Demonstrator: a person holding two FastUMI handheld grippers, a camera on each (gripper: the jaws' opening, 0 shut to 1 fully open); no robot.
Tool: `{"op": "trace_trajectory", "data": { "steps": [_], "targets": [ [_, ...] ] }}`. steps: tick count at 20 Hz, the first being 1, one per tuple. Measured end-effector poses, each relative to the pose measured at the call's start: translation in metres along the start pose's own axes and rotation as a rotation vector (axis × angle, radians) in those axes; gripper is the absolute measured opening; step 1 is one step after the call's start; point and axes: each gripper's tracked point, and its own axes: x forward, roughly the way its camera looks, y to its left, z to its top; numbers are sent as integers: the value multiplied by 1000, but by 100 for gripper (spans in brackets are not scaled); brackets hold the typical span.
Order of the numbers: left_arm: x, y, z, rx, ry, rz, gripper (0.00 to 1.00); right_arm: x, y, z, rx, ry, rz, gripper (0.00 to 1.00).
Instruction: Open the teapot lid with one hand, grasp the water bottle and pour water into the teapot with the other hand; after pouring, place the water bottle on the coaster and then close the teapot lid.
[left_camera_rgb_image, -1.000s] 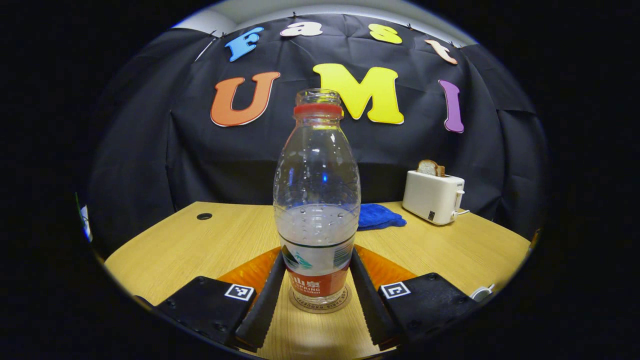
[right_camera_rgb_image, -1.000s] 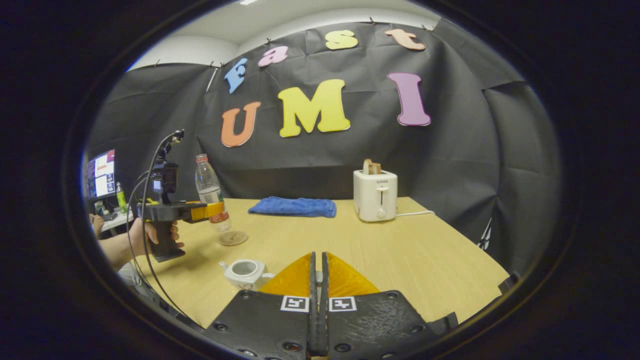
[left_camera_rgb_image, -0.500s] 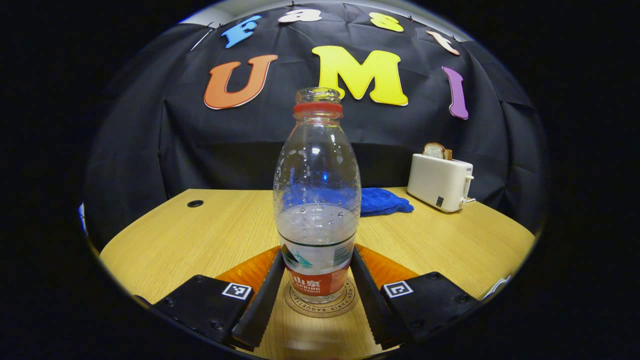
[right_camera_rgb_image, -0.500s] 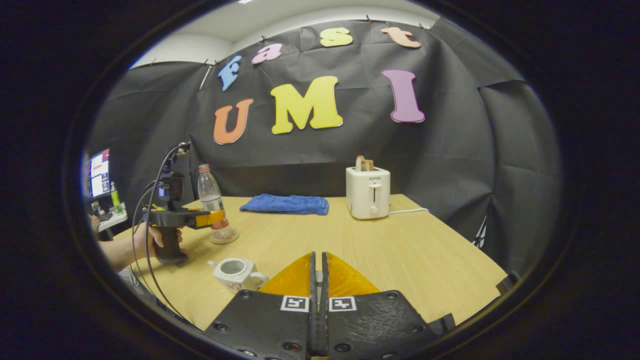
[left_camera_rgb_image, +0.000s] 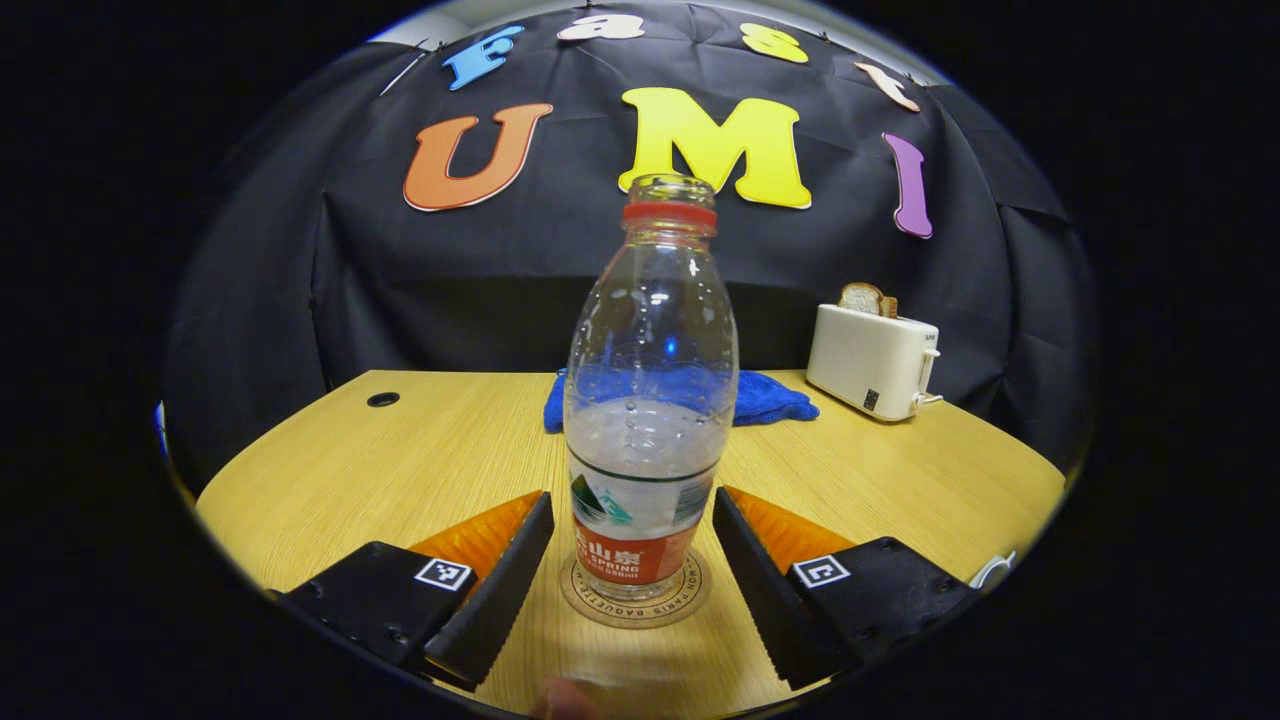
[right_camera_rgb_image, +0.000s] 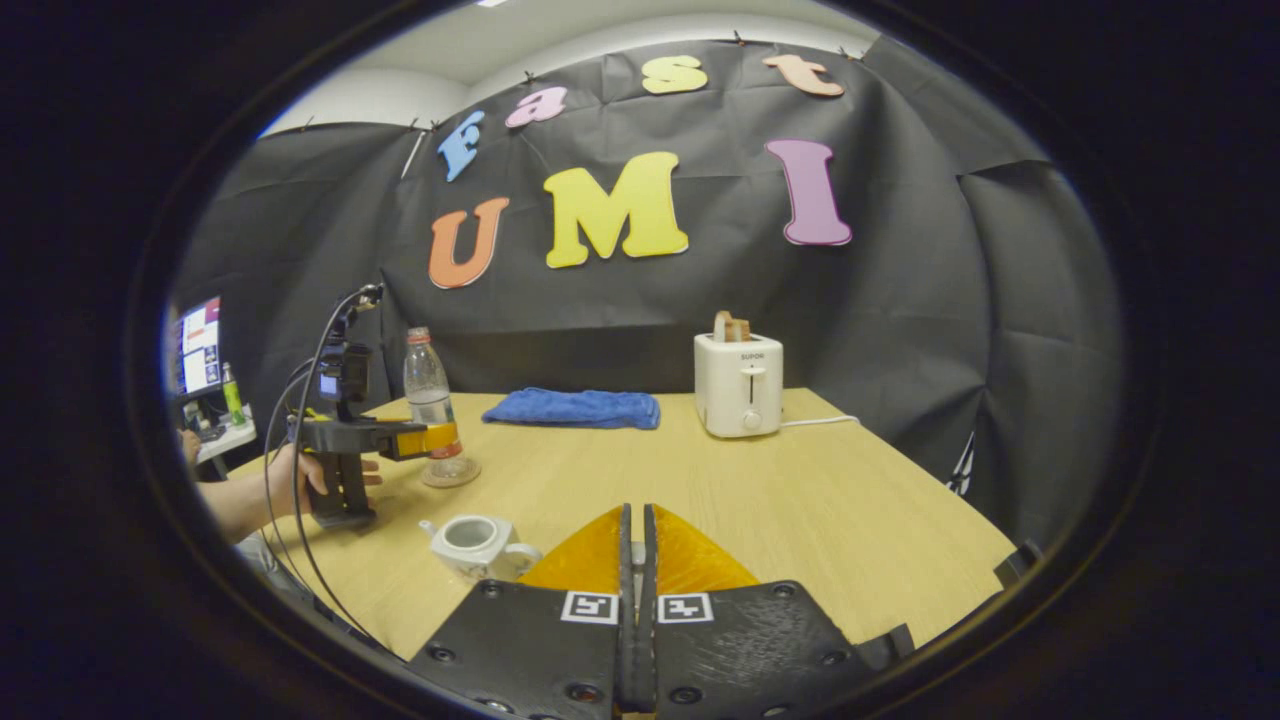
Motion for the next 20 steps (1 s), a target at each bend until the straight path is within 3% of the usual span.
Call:
{"op": "trace_trajectory", "data": {
  "steps": [5, 11, 17, 20],
  "targets": [
    [-37, 17, -18, -4, 38, 29, 100, 13, 51, 8, -12, -17, 115, 0],
    [-110, 58, -1, 16, -53, 117, 100, 42, 110, 3, -70, -12, 230, 0],
    [-171, 94, -8, -31, -67, 234, 100, 62, 134, -9, -103, 14, 264, 0],
    [-185, 101, -8, -47, -90, 252, 100, 67, 128, -15, -113, 22, 250, 0]
  ]
}}
